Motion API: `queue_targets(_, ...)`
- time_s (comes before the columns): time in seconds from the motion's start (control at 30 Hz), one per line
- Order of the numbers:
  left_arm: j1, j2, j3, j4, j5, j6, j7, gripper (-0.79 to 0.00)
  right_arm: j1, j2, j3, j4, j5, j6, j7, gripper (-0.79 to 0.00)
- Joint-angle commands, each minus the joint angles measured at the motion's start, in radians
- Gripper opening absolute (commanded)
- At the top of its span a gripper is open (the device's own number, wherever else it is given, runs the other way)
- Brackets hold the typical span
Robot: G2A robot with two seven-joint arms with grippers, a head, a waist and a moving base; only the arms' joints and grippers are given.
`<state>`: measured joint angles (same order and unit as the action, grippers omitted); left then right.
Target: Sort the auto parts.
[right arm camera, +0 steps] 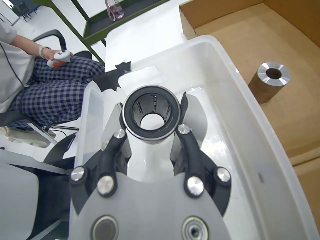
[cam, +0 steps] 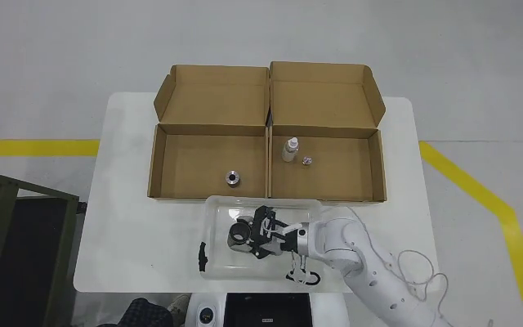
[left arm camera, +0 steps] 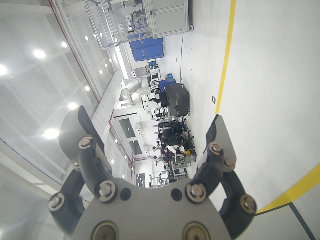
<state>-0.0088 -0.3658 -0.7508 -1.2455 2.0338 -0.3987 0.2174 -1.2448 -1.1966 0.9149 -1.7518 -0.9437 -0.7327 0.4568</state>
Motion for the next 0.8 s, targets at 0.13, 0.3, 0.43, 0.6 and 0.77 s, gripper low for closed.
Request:
queue_targets(0.13, 0.0, 0.0, 0.0, 0.0, 0.0, 0.0, 0.0, 0.0, -0.006, 0.009, 0.031, -0.014, 0.119, -0.055, -0.014, -0.785)
queue_targets(0.3, 0.0, 0.0, 0.0, 0.0, 0.0, 0.0, 0.0, 0.0, -0.013, 0.016, 0.056, -0.03, 0.194, -0.064, -0.03, -0.785)
queue_targets(0.43, 0.0, 0.0, 0.0, 0.0, 0.0, 0.0, 0.0, 0.0, -0.011, 0.02, 0.078, -0.03, 0.252, -0.062, -0.039, -0.785)
queue_targets(0.6, 0.0, 0.0, 0.0, 0.0, 0.0, 0.0, 0.0, 0.0, -0.011, 0.028, 0.104, -0.024, 0.331, -0.087, -0.043, -0.785)
queue_targets(0.77, 0.0, 0.0, 0.0, 0.0, 0.0, 0.0, 0.0, 0.0, -0.016, 0.036, 0.138, -0.02, 0.402, -0.1, -0.046, -0.785)
